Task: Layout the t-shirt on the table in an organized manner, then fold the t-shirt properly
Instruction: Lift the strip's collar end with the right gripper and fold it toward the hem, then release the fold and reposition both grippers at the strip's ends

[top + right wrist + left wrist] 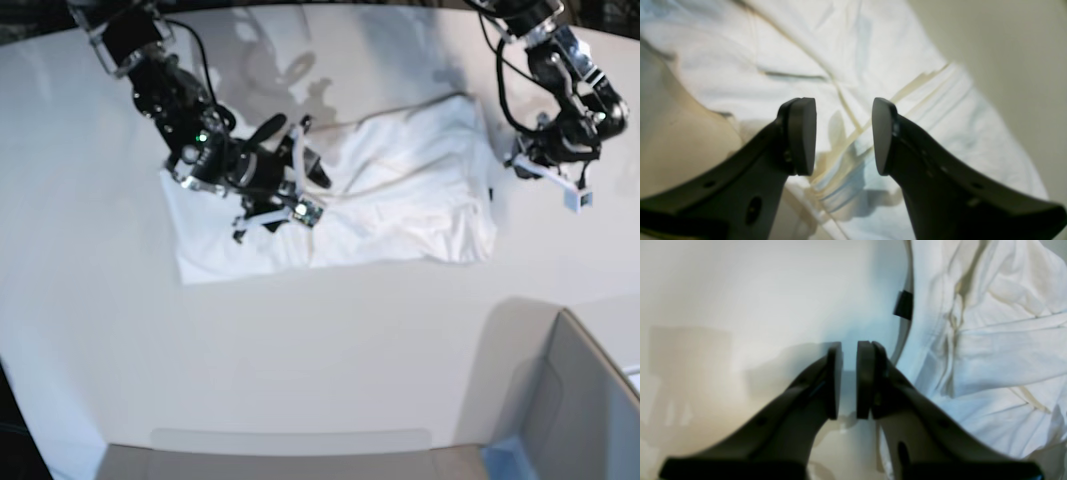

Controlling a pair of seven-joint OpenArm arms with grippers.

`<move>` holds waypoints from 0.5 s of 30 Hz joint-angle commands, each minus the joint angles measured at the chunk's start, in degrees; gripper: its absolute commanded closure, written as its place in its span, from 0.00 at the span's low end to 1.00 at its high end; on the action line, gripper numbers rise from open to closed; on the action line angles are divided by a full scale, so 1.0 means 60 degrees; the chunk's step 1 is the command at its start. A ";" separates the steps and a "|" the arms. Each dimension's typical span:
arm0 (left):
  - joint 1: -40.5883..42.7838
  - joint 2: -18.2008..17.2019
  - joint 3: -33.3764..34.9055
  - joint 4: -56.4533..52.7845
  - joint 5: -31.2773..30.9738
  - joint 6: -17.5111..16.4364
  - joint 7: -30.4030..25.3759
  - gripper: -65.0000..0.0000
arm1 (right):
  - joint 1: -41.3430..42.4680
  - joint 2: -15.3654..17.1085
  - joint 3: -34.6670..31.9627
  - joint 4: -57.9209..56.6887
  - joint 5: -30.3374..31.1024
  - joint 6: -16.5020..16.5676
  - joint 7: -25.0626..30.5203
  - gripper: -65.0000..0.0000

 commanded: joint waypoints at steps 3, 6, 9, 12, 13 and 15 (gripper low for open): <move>-0.0100 -0.0145 -0.0003 0.0152 -0.0126 -0.0021 -0.0103 0.85 | 0.0106 -0.0003 0.0998 0.0570 0.0021 -0.0093 0.0192 0.58; -0.0085 -0.0145 -0.0003 0.0152 -0.0141 -0.0021 -0.0103 0.85 | -0.0099 -0.0018 0.2390 0.0600 0.0021 -0.0093 0.0148 0.59; -0.0085 -0.0116 -0.0003 0.0152 -0.0141 -0.0021 -0.0103 0.85 | -0.0289 0.0070 0.3518 0.0277 0.0021 -0.0049 0.0148 0.67; -0.0085 -0.0101 0.0012 0.0181 -0.0155 -0.0035 -0.0125 0.83 | -0.0494 0.0319 0.4207 -0.0353 0.0036 -0.0035 0.0134 0.79; -0.0085 -0.0101 0.0012 0.0240 -0.0155 -0.0035 -0.0140 0.80 | -0.0538 0.0422 0.4236 -0.0602 0.0051 -0.0035 0.0134 0.82; -0.0071 -0.0086 0.0012 0.0709 -0.0170 -0.0035 -0.0140 0.72 | -0.0568 0.0627 0.4236 -0.1100 0.0036 -0.0035 0.0148 0.87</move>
